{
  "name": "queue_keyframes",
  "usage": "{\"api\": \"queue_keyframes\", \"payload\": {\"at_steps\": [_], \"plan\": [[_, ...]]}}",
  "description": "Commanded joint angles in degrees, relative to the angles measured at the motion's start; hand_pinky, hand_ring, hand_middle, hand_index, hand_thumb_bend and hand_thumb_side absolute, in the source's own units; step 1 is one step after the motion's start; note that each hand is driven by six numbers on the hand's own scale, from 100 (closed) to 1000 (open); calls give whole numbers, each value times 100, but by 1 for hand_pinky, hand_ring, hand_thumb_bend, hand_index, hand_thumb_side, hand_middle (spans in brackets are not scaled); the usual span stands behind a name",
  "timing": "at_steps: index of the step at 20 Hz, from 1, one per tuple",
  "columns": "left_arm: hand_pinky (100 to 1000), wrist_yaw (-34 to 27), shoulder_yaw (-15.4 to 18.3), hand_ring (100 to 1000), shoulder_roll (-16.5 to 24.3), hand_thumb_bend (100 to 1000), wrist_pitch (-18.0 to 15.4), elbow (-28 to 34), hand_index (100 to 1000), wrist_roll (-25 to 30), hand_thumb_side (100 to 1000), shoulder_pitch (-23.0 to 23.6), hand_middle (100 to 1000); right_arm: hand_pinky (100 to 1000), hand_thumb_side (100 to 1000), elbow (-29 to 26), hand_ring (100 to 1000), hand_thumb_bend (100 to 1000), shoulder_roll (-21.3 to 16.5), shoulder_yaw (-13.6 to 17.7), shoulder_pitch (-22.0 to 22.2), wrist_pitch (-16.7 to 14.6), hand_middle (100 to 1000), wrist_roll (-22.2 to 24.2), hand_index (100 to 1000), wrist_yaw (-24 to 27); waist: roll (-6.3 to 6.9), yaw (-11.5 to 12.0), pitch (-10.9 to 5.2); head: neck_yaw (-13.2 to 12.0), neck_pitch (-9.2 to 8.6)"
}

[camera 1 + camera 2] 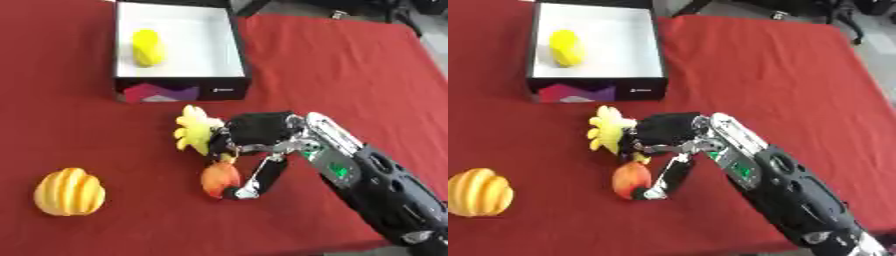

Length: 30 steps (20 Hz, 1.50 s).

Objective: Pick up objects on the table and place them in the box.

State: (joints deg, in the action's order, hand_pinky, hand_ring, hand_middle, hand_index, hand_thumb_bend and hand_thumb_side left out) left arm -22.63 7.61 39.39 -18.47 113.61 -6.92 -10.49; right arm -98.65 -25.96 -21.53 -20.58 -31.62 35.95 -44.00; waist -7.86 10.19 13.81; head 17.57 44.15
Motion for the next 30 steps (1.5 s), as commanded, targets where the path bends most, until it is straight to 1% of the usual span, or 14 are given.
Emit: {"api": "queue_keyframes", "payload": {"at_steps": [1,2,3,6,7,11,16,19,23,30], "plan": [[844,-4,64,861,219,100,-23,98,810,2,613,-22,763,515,456,272,495,247,-187,-93,204,-578,540,440,707,-231,131,-20,-110,24,-3],[844,-7,64,861,219,100,-24,98,810,0,613,-26,763,513,450,264,494,241,-187,-97,201,-573,540,346,705,-262,133,-23,-109,24,-3],[844,-9,63,861,218,100,-24,98,810,-1,613,-28,763,504,424,265,490,214,-185,-100,199,-567,536,261,699,-291,134,-27,-108,15,-3],[844,-9,61,861,214,100,-24,98,810,5,613,-24,763,497,391,281,483,195,-180,-105,179,-561,529,46,690,-357,139,-33,-107,-3,-3],[844,-10,60,861,211,100,-25,98,810,5,613,-24,763,490,363,284,477,176,-180,-104,171,-565,521,-17,681,-374,141,-33,-108,-10,-3],[844,-15,54,862,194,100,-20,98,810,15,614,-24,763,498,349,251,464,171,-200,-87,143,-613,504,-271,656,-423,145,-23,-114,-16,-3],[844,-11,65,862,193,100,-18,98,810,9,614,-7,764,507,335,104,457,161,-283,-5,144,-646,485,-501,627,-330,144,-21,-119,9,-3],[844,-4,68,863,189,100,-20,98,811,11,614,-1,764,506,321,-46,455,140,-328,28,154,-645,478,-534,612,-204,144,-24,-111,20,-3],[844,10,69,863,187,100,-26,98,811,20,613,10,764,499,303,-294,449,100,-381,83,187,-597,465,-436,594,77,146,-27,-100,30,-3],[844,27,71,864,191,100,-34,98,811,28,612,29,764,502,270,-847,451,100,-542,297,226,-343,462,-90,588,867,152,-25,-101,31,-3]]}}
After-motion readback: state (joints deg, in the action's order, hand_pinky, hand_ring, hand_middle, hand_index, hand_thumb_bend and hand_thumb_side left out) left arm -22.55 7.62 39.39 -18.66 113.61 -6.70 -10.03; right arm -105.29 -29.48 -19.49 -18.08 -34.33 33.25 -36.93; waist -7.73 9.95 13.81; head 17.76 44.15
